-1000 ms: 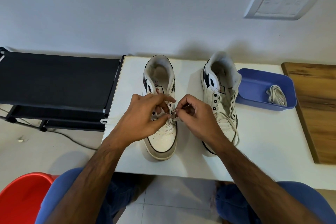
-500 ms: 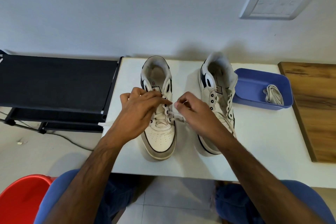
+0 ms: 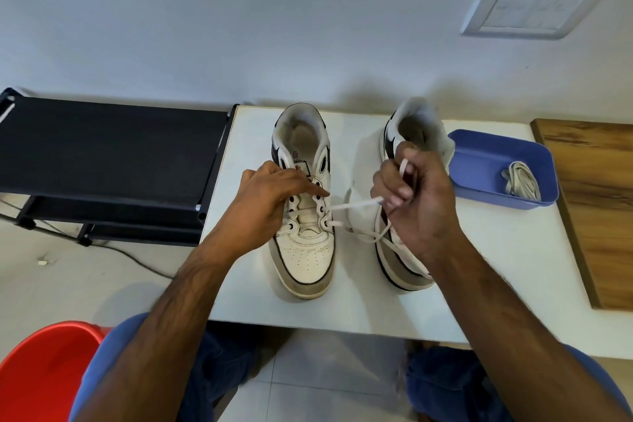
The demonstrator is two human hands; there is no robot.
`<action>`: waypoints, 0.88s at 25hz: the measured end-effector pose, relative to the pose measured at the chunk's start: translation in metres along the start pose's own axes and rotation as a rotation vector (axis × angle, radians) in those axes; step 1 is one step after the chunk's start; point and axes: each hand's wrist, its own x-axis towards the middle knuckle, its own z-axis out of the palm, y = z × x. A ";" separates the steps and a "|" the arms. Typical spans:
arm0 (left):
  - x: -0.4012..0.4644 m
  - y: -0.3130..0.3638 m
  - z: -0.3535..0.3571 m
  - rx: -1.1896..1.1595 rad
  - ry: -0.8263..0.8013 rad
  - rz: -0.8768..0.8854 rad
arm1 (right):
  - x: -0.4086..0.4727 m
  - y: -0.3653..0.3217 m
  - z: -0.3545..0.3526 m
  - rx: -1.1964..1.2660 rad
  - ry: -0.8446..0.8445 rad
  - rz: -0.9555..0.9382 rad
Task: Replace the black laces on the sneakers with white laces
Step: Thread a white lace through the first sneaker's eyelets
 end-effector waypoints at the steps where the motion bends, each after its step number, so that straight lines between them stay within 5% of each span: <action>1: -0.001 -0.003 -0.001 -0.019 0.033 0.016 | -0.001 0.002 0.001 -0.236 0.032 0.023; 5: 0.002 -0.007 -0.003 -0.046 0.181 -0.019 | -0.006 0.020 0.007 -1.279 -0.043 0.063; 9: 0.002 -0.015 -0.003 -0.094 0.216 -0.189 | -0.005 0.031 0.002 -1.427 -0.160 -0.006; 11: 0.001 -0.018 -0.004 -0.129 0.183 -0.198 | -0.004 0.034 0.002 -1.208 -0.156 -0.029; 16: 0.000 -0.015 -0.009 -0.187 0.181 -0.193 | 0.000 0.007 0.001 0.091 -0.158 -0.007; 17: 0.001 -0.015 -0.009 -0.194 0.175 -0.195 | 0.001 0.004 0.000 0.040 -0.101 -0.006; 19: 0.001 -0.015 -0.009 -0.222 0.157 -0.207 | -0.001 0.005 0.001 -0.536 0.049 -0.010; 22: 0.002 -0.014 -0.009 -0.246 0.143 -0.212 | -0.008 0.020 0.005 -1.236 -0.053 0.071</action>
